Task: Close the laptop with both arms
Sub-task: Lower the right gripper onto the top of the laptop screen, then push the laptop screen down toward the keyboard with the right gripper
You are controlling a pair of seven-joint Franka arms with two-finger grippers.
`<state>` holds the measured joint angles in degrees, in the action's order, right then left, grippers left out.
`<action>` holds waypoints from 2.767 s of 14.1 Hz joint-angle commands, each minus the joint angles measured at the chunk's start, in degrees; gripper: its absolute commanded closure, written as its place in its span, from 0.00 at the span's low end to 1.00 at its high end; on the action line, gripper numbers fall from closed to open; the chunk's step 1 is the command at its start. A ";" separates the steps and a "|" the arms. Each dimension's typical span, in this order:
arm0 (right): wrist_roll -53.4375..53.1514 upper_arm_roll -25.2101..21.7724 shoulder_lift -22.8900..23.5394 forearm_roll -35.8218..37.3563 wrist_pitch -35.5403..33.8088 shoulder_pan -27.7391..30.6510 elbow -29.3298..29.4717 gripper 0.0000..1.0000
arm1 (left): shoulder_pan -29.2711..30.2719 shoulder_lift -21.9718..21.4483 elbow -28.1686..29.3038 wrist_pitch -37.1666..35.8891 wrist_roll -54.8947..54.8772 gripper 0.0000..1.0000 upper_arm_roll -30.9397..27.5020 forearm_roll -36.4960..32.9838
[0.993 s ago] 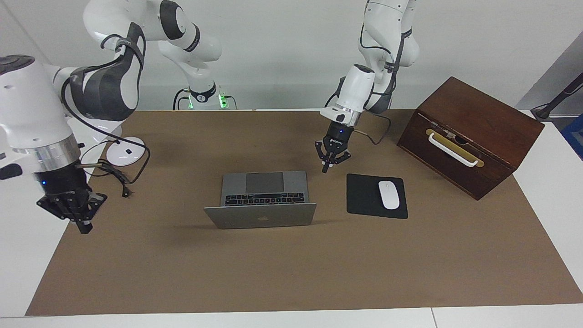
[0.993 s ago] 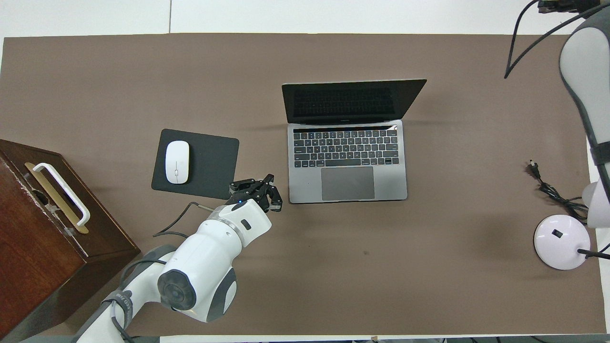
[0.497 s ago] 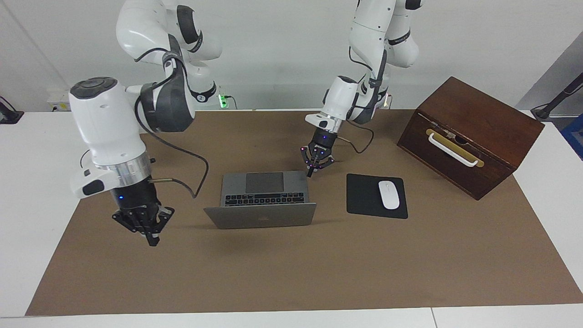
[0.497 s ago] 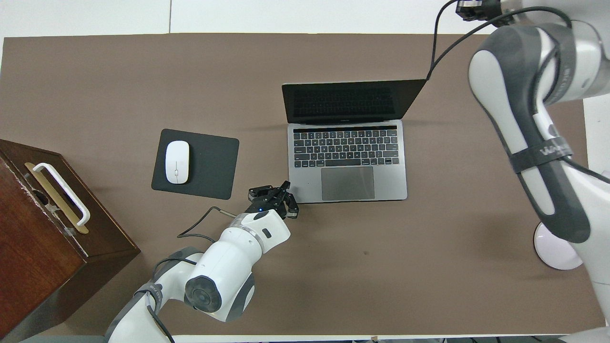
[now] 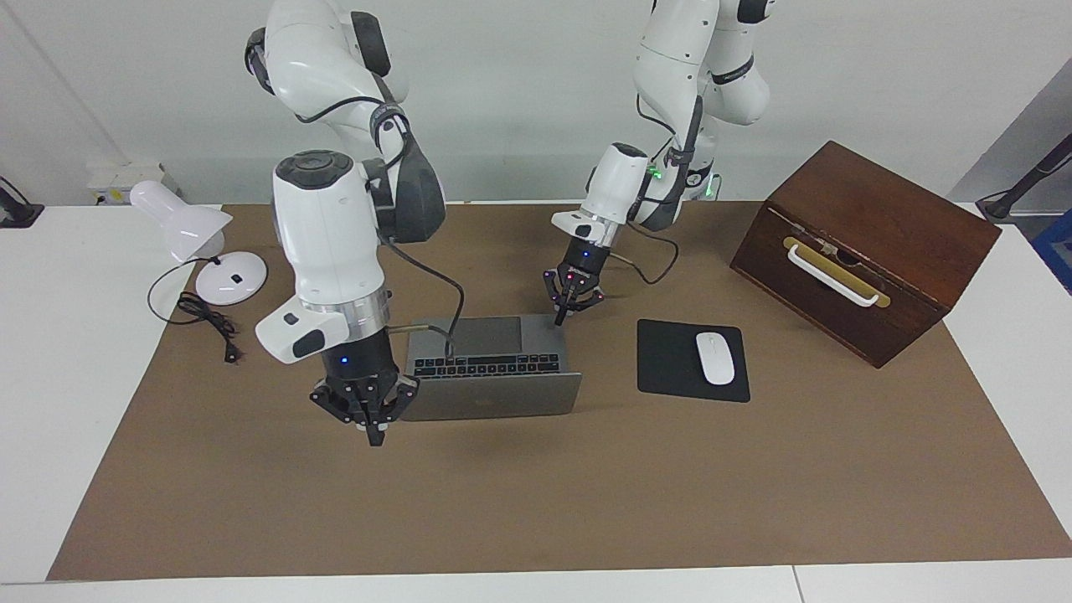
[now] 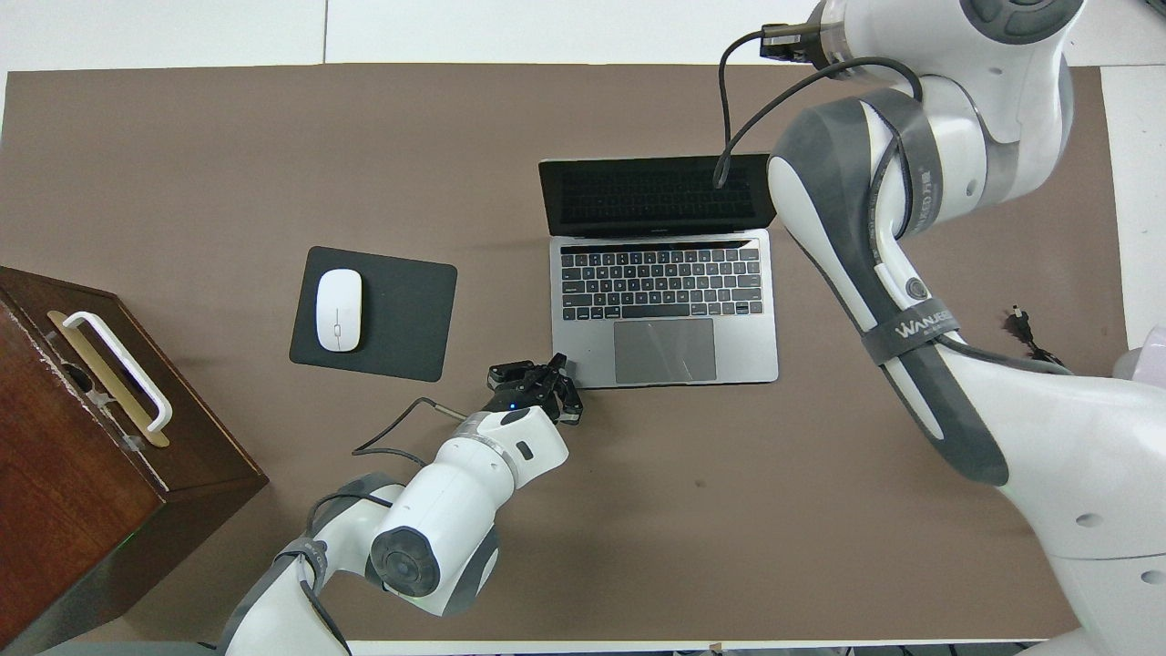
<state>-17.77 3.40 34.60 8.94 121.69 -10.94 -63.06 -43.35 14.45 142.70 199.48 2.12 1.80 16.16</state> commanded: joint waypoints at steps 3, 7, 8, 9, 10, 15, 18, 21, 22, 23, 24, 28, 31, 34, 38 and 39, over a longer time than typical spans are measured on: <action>-0.95 0.29 0.03 3.10 0.74 -1.18 -1.80 1.00 | -2.09 2.77 -1.81 1.17 -0.36 1.00 -0.75 1.16; -1.13 0.29 0.12 3.54 1.09 -3.55 -1.89 1.00 | -2.09 3.21 -1.81 1.17 -0.36 1.00 -0.75 0.81; -1.04 0.38 0.12 3.46 1.70 -3.73 -2.50 1.00 | -2.00 3.30 -1.81 1.17 -0.45 1.00 -0.75 0.63; -1.04 0.38 0.12 3.46 1.88 -3.91 -3.37 1.00 | -1.82 3.39 -1.81 1.09 -0.54 1.00 -0.83 0.28; -1.04 0.38 0.12 3.46 2.49 -4.95 -4.16 1.00 | -1.56 3.48 -1.81 1.09 -0.63 1.00 -0.84 -0.85; -0.87 0.55 -0.06 3.28 4.26 -5.58 -7.33 1.00 | -0.94 4.71 -1.81 1.08 -0.80 1.00 -0.92 -4.55; -0.60 0.82 -0.85 2.06 3.12 -5.58 -9.44 1.00 | -0.33 5.06 -1.81 1.00 -1.06 1.00 -0.92 -5.43; -0.60 1.87 -1.46 -2.77 -0.64 -4.70 -10.41 1.00 | 0.90 5.32 -1.72 1.00 -1.07 1.00 -0.92 -7.54; -0.60 1.87 -1.55 -3.74 -2.93 -4.70 -10.24 1.00 | 0.90 5.58 -1.72 1.00 -1.07 1.00 -0.92 -7.63; -0.60 1.87 -1.81 -4.79 -4.86 -4.44 -10.24 1.00 | 0.90 5.76 -1.72 1.00 -1.07 1.00 -0.92 -7.63; -0.60 1.87 -1.99 -6.46 -6.80 -4.44 -10.24 1.00 | 0.99 5.76 -1.72 1.00 -1.07 1.00 -0.92 -7.63; -1.04 1.79 -2.52 -12.18 -13.05 -3.03 -10.32 1.00 | 1.08 5.85 -1.72 1.00 -1.07 1.00 -0.92 -8.42; -1.13 1.78 -3.22 -15.17 -14.99 -1.36 -11.46 1.00 | 1.08 5.85 -1.72 1.00 -1.07 1.00 -0.92 -8.42; -2.18 1.78 -4.36 -15.26 -14.73 -1.18 -14.62 1.00 | 1.17 5.85 -1.72 1.00 -0.98 1.00 -0.92 -8.42; -4.20 1.87 -4.19 -15.26 -13.59 -1.88 -18.58 1.00 | 1.17 5.85 -1.72 1.00 -0.98 1.00 -0.92 -8.51; -4.82 1.87 -4.10 -15.26 -12.71 -1.97 -19.54 1.00 | 1.34 5.85 -1.72 1.00 -0.98 1.00 -0.92 -8.51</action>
<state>-20.55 4.64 32.49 -5.39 107.46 -13.09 -77.86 -43.16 16.08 141.95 199.71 1.23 0.93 9.19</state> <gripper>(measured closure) 0.991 0.991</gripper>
